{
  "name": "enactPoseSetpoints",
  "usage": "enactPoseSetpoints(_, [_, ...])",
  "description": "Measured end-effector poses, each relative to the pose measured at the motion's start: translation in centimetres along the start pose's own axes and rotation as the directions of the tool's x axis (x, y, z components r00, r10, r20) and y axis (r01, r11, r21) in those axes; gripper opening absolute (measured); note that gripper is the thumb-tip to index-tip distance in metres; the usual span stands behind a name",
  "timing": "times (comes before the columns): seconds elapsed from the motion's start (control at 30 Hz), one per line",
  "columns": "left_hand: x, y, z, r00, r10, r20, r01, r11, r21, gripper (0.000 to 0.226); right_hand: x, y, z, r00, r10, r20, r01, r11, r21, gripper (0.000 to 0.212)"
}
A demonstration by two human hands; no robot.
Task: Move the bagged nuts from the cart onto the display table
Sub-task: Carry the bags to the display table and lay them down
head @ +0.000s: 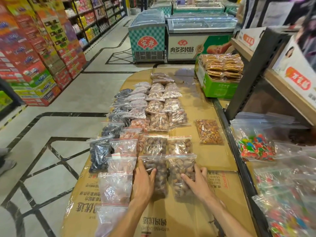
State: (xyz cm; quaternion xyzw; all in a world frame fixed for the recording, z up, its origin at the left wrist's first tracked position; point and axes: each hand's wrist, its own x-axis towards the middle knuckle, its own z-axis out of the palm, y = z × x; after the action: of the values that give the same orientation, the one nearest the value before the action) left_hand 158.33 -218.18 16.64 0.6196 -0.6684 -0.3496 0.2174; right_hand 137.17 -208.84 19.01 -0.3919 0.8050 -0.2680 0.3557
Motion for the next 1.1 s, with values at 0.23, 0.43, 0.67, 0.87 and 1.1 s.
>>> enactPoseSetpoints(0.23, [-4.1, 0.5, -1.2, 0.988, 0.155, 0.015, -0.156, 0.984, 0.082, 0.095, -3.1, 0.1, -1.0, 1.000, -0.007, -0.019, 0.006, 0.999, -0.032, 0.109])
enactPoseSetpoints(0.43, [-8.8, -0.3, -2.4, 0.937, 0.341, 0.072, -0.341, 0.858, 0.384, 0.079, -8.8, -0.1, -1.4, 0.993, -0.114, -0.026, 0.105, 0.967, -0.231, 0.112])
enactPoseSetpoints(0.67, [-17.0, -1.0, -4.3, 0.877, 0.431, 0.211, -0.471, 0.692, 0.547, 0.080, -17.2, 0.8, -1.0, 0.977, -0.208, -0.050, 0.162, 0.871, -0.463, 0.109])
enactPoseSetpoints(0.87, [-25.7, -1.2, -5.3, 0.833, 0.432, 0.346, -0.552, 0.603, 0.575, 0.096, -26.3, 4.3, -0.7, 0.979, -0.196, -0.061, 0.127, 0.810, -0.573, 0.103])
enactPoseSetpoints(1.1, [-36.7, -1.9, -3.6, 0.765, 0.416, 0.492, -0.642, 0.554, 0.530, 0.094, -39.6, 11.5, -0.6, 0.986, -0.070, -0.154, -0.035, 0.807, -0.590, 0.101])
